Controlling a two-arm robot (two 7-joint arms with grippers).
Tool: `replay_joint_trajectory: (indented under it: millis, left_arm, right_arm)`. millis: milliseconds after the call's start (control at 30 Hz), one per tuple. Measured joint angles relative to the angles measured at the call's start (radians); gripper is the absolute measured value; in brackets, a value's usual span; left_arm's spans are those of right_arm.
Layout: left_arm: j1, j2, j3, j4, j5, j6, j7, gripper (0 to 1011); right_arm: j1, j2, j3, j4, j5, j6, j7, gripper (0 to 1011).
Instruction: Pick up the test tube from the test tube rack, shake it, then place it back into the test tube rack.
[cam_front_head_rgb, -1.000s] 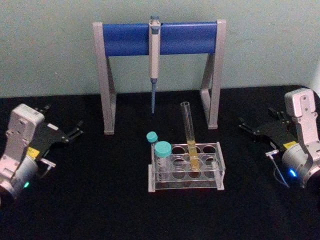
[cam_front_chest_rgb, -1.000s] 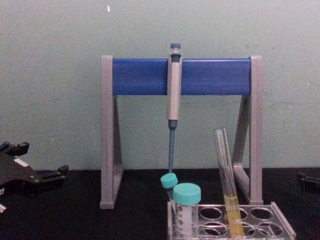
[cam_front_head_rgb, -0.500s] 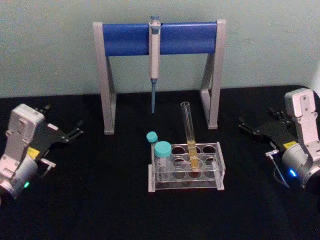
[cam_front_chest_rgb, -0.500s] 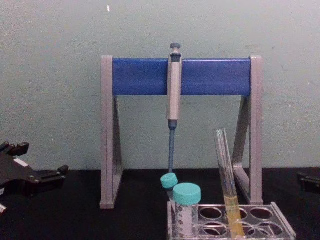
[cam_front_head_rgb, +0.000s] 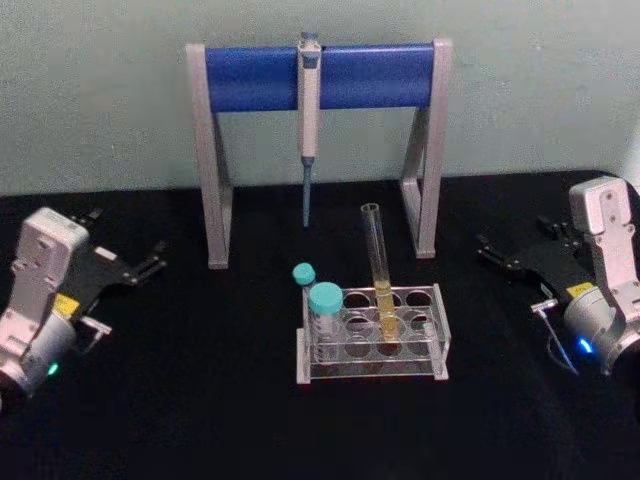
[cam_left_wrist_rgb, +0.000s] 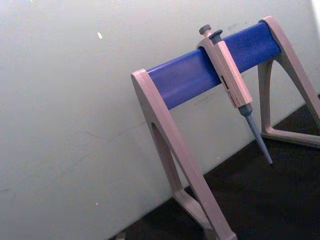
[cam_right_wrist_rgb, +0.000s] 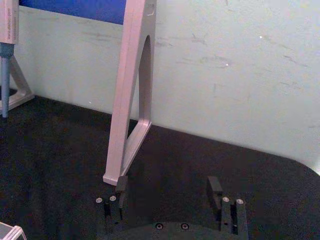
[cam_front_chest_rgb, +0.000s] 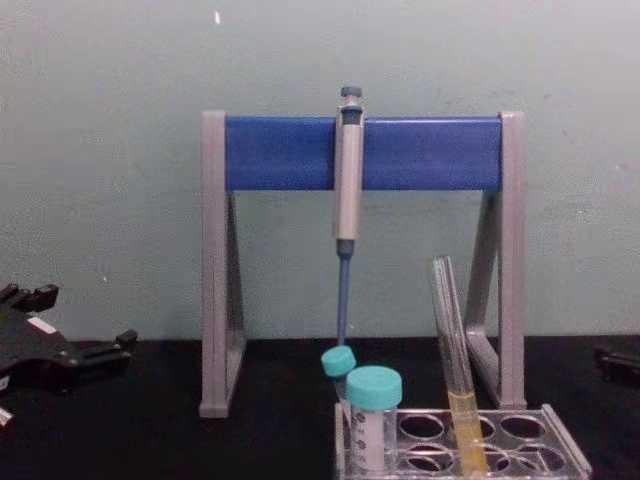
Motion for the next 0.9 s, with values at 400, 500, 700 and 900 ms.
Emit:
replay_joint_trajectory:
  millis: [400, 500, 700, 900]
  left_arm:
    - [0.000, 0.000, 0.000, 0.000, 0.000, 0.000, 0.000, 1001]
    - [0.000, 0.000, 0.000, 0.000, 0.000, 0.000, 0.000, 1001]
    - [0.000, 0.000, 0.000, 0.000, 0.000, 0.000, 0.000, 1001]
    - [0.000, 0.000, 0.000, 0.000, 0.000, 0.000, 0.000, 1001]
  right_arm:
    - [0.000, 0.000, 0.000, 0.000, 0.000, 0.000, 0.000, 1000]
    - [0.000, 0.000, 0.000, 0.000, 0.000, 0.000, 0.000, 1000]
    - [0.000, 0.000, 0.000, 0.000, 0.000, 0.000, 0.000, 1000]
    - [0.000, 0.000, 0.000, 0.000, 0.000, 0.000, 0.000, 1000]
